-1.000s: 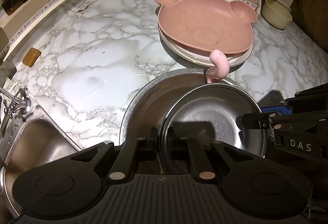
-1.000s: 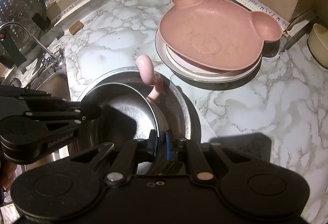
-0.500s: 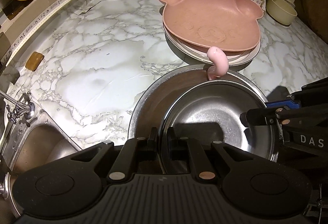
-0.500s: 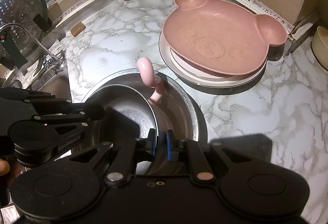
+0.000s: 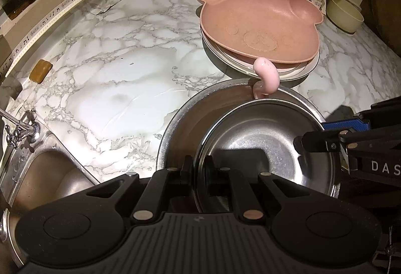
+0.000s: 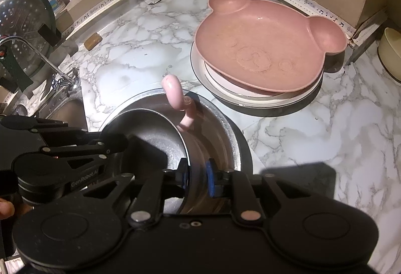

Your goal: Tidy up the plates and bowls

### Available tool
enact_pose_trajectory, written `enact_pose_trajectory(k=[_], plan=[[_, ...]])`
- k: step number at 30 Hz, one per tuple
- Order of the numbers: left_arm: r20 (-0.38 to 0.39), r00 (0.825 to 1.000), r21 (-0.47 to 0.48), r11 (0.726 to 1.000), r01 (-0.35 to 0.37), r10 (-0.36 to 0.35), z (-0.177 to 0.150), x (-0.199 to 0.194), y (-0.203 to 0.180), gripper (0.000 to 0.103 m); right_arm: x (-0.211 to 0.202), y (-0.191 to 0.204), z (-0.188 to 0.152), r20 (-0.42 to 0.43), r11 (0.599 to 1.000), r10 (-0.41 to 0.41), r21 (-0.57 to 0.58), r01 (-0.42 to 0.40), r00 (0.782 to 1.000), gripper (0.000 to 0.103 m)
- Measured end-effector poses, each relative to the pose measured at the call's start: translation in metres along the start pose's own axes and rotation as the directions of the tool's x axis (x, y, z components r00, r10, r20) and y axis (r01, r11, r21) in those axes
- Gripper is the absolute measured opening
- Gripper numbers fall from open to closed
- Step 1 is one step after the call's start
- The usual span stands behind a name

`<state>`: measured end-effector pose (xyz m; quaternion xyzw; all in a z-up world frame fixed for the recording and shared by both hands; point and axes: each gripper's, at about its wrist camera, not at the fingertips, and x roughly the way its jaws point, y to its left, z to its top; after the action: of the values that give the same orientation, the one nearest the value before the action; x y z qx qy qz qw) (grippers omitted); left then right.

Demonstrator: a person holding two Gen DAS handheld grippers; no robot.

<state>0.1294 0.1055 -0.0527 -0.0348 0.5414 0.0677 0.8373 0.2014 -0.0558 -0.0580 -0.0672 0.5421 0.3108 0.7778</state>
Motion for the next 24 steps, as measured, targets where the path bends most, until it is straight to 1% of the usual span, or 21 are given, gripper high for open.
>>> enact_pose_trajectory(k=[5,11,16,24], plan=[[0.016,1.0,-0.016,1.0,0.019,-0.019,0.002,-0.005,0.002,0.009,-0.006,0.0,-0.002,0.005,1.0,0.006,-0.005,-0.006,1.0,0.022],[0.05,0.999,0.005,1.0,0.018,-0.018,0.003,-0.018,-0.002,0.01,-0.018,-0.001,-0.002,0.026,1.0,0.014,-0.001,-0.014,1.0,0.028],[0.074,0.997,0.003,0.999,0.035,-0.035,0.006,-0.029,0.0,0.011,-0.03,-0.002,-0.001,0.054,1.0,0.021,-0.014,-0.021,0.998,0.031],[0.107,0.992,0.057,0.997,0.059,-0.065,0.01,-0.049,-0.016,0.011,-0.051,-0.01,0.0,0.097,0.999,0.034,-0.015,-0.033,0.995,0.038]])
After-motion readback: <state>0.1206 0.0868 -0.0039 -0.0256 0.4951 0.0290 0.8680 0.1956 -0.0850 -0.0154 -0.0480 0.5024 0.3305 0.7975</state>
